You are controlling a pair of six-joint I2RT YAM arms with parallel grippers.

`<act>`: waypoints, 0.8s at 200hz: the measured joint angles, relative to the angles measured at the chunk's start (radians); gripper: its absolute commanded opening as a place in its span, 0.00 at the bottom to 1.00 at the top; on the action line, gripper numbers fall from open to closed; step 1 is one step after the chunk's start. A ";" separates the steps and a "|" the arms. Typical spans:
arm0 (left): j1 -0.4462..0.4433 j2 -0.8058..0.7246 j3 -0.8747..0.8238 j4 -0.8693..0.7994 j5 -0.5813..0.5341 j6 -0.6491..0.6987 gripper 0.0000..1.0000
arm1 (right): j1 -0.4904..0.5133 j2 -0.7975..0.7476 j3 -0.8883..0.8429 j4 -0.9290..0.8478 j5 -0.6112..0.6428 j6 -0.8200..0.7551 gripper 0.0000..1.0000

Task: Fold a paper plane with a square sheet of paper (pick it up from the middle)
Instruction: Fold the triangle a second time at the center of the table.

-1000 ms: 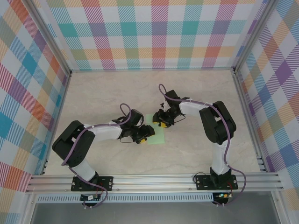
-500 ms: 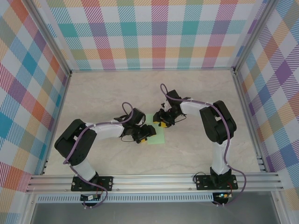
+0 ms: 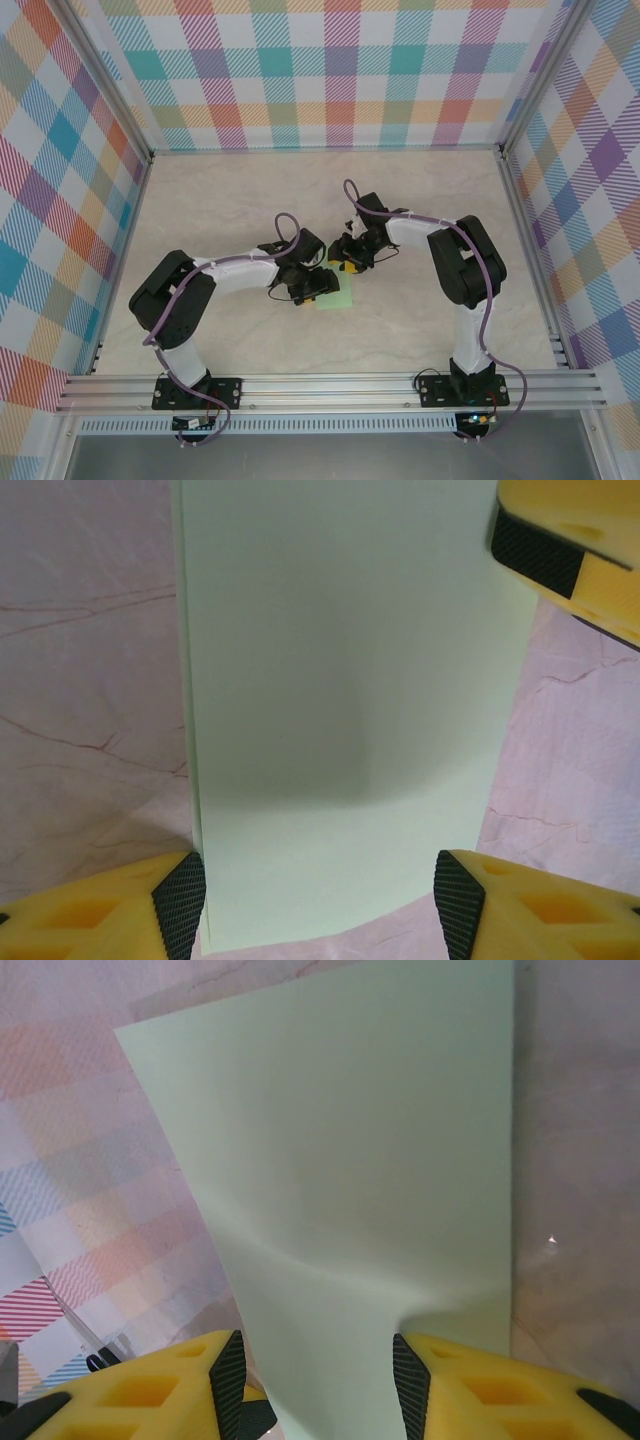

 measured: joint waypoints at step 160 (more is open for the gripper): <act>0.004 -0.014 -0.014 0.124 -0.031 0.039 0.56 | -0.003 -0.002 -0.010 0.014 -0.008 0.000 0.47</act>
